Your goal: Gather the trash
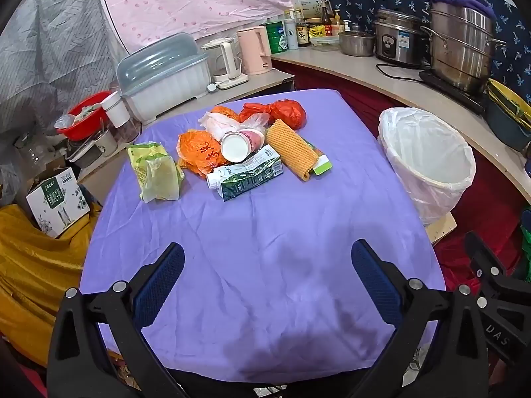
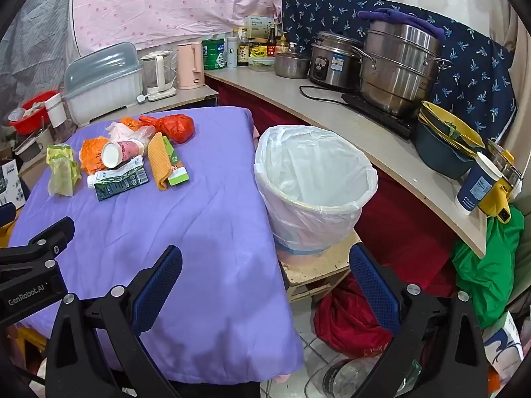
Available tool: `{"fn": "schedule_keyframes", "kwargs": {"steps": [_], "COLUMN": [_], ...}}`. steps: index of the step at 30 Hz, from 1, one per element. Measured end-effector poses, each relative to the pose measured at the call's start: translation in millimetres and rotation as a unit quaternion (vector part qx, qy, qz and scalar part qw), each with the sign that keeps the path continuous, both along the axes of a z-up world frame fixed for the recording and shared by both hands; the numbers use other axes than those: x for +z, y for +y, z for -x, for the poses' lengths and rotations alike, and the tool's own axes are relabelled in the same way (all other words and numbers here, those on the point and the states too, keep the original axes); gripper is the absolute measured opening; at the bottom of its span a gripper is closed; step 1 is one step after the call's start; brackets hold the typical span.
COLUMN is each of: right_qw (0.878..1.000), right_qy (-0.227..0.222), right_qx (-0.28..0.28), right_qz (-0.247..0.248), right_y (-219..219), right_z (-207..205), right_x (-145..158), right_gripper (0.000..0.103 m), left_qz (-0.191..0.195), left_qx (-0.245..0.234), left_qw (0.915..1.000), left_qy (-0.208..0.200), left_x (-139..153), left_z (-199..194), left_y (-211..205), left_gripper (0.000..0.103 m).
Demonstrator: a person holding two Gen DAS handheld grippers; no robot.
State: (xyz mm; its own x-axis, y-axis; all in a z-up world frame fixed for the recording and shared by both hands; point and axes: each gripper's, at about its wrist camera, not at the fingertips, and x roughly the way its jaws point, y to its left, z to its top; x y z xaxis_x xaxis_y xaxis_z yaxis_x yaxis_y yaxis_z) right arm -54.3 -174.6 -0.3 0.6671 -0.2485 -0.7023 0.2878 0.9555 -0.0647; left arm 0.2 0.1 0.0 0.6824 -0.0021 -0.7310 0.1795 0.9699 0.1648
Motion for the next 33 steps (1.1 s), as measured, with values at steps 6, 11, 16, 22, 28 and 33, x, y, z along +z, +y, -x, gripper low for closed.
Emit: {"fn": "schedule_keyframes", "kwargs": {"steps": [6, 11, 16, 22, 28, 33], "right_qw": [1.000, 1.000, 1.000, 1.000, 1.000, 1.000], "right_qy": [0.000, 0.000, 0.001, 0.001, 0.000, -0.001], "right_qx": [0.002, 0.000, -0.001, -0.005, -0.005, -0.004], "right_qz": [0.000, 0.002, 0.003, 0.000, -0.001, -0.001], "right_y": [0, 0, -2, -2, -3, -5], "right_z": [1, 1, 3, 2, 3, 4], "right_x": [0, 0, -1, -1, -1, -2], "right_gripper": [0.097, 0.097, 0.097, 0.097, 0.097, 0.097], "left_qz": [0.000, 0.001, 0.001, 0.001, 0.001, 0.001], "left_qx": [-0.001, -0.001, -0.004, -0.007, -0.006, -0.008], "left_qw": [1.0000, 1.0000, 1.0000, 1.0000, 1.0000, 1.0000], "left_qy": [0.001, 0.001, 0.000, -0.001, -0.001, -0.002], "left_x": [0, 0, 1, -8, -7, -8], "left_z": [0, 0, 1, 4, 4, 4], "left_y": [0, 0, -3, 1, -1, -4], "left_gripper": [0.096, 0.096, 0.096, 0.096, 0.096, 0.096]}}
